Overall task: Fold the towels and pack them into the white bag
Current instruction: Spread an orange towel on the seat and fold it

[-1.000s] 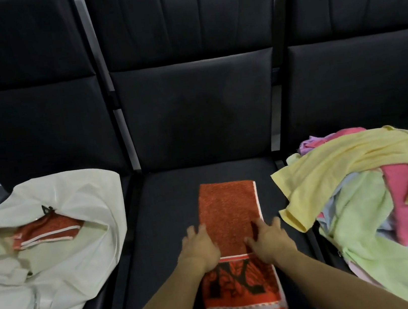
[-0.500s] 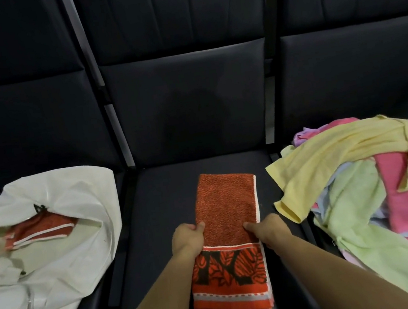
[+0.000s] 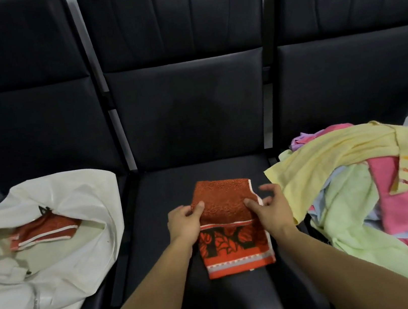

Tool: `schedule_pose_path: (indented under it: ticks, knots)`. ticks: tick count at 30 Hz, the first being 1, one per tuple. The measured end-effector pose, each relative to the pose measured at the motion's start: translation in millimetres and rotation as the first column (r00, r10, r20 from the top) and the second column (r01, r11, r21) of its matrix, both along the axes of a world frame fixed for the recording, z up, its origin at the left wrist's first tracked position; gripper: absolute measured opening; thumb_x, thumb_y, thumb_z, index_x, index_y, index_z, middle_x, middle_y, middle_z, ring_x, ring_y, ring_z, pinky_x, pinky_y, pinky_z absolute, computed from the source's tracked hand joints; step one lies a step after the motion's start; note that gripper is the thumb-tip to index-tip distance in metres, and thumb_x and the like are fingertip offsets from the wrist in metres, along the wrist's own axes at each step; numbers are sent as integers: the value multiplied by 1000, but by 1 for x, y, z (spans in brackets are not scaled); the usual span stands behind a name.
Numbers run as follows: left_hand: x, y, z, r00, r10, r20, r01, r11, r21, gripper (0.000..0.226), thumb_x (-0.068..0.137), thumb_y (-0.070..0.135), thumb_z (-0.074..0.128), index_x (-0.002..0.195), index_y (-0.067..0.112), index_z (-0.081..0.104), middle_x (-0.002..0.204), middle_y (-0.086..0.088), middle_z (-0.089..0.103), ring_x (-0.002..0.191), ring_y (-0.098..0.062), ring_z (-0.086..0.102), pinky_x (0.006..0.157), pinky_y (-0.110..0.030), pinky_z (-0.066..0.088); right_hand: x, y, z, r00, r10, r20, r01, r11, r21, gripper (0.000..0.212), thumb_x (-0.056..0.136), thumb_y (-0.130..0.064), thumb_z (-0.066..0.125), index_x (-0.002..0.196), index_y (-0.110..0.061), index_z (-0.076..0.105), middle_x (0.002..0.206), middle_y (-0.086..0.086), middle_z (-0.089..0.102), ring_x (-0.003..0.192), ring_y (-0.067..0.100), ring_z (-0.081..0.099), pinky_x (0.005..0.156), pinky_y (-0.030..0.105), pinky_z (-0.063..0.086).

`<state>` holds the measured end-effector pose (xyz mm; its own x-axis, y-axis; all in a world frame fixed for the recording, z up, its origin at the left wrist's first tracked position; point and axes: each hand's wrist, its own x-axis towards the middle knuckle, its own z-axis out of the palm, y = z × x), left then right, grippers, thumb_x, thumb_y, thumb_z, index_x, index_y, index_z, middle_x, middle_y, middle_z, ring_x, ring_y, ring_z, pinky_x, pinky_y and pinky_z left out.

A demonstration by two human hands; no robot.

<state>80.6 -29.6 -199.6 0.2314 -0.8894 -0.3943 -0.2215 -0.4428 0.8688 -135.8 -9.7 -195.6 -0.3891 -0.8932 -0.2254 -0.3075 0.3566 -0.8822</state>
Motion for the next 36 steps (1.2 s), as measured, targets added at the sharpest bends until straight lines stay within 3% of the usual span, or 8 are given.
schedule_pose_path:
  ticks: [5, 8, 13, 16, 20, 26, 30, 36]
  knots:
    - [3, 12, 59, 995, -42, -95, 10, 949, -316, 12, 91, 40, 73, 88, 28, 75, 144, 17, 51, 137, -4, 43, 115, -29, 36, -8, 10, 55, 997, 21, -69, -41, 949, -312, 18, 78, -41, 83, 92, -31, 77, 84, -17, 72, 85, 3, 67, 86, 34, 57]
    - [3, 25, 89, 984, -47, -170, -27, 913, -406, 10, 95, 32, 70, 91, 24, 74, 102, 9, 75, 97, -1, 69, 81, -12, 48, -1, 21, 89, 998, 59, 22, -45, 910, -411, 14, 79, -30, 85, 89, -26, 77, 78, -12, 72, 79, 5, 68, 77, 31, 58]
    - [9, 39, 111, 966, -56, -254, -49, 919, -392, 11, 98, 23, 65, 107, 19, 69, 97, 6, 76, 89, -4, 71, 78, -20, 49, 10, 33, 118, 987, 160, 36, -119, 853, -508, 29, 85, -30, 80, 112, -28, 70, 98, -11, 71, 89, 1, 66, 78, 15, 50]
    - [12, 49, 112, 958, -110, -263, 15, 941, -339, 19, 99, 16, 61, 117, 23, 63, 100, 4, 76, 92, -10, 73, 79, -25, 53, 11, 41, 108, 962, 271, -32, -257, 859, -443, 48, 88, -25, 77, 131, -34, 57, 121, -14, 57, 108, -10, 56, 88, 4, 43]
    - [16, 55, 87, 976, -93, -198, 54, 980, -194, 38, 99, 22, 65, 128, 33, 44, 112, -3, 72, 91, -19, 75, 84, -41, 61, 13, 47, 77, 968, 249, 27, -229, 924, -306, 60, 87, -26, 78, 138, -37, 48, 131, -5, 53, 114, 5, 59, 97, 30, 54]
    - [26, 65, 30, 960, -204, 194, 172, 970, 171, 88, 94, 36, 70, 156, 22, 10, 150, -17, 32, 132, -33, 50, 111, -40, 40, -5, 48, 25, 955, 244, -168, -190, 940, 285, 91, 82, -36, 82, 151, -9, 30, 150, 15, 26, 123, 33, 53, 108, 38, 42]
    - [30, 62, -1, 956, -234, 179, 182, 947, 266, 88, 93, 41, 70, 157, 11, 18, 152, -17, 41, 132, -31, 52, 112, -37, 41, -11, 42, -6, 957, 253, -143, -184, 908, 375, 59, 79, -40, 83, 118, -5, 56, 120, 12, 64, 104, 28, 64, 93, 39, 53]
    - [18, 57, -28, 969, -199, 147, 145, 938, 315, 59, 92, 36, 74, 132, 1, 50, 125, -15, 67, 107, -27, 69, 96, -36, 55, 9, 36, -23, 978, 206, -17, -170, 848, 502, 48, 89, -34, 76, 117, 1, 59, 102, 12, 71, 76, 19, 67, 59, 30, 52]
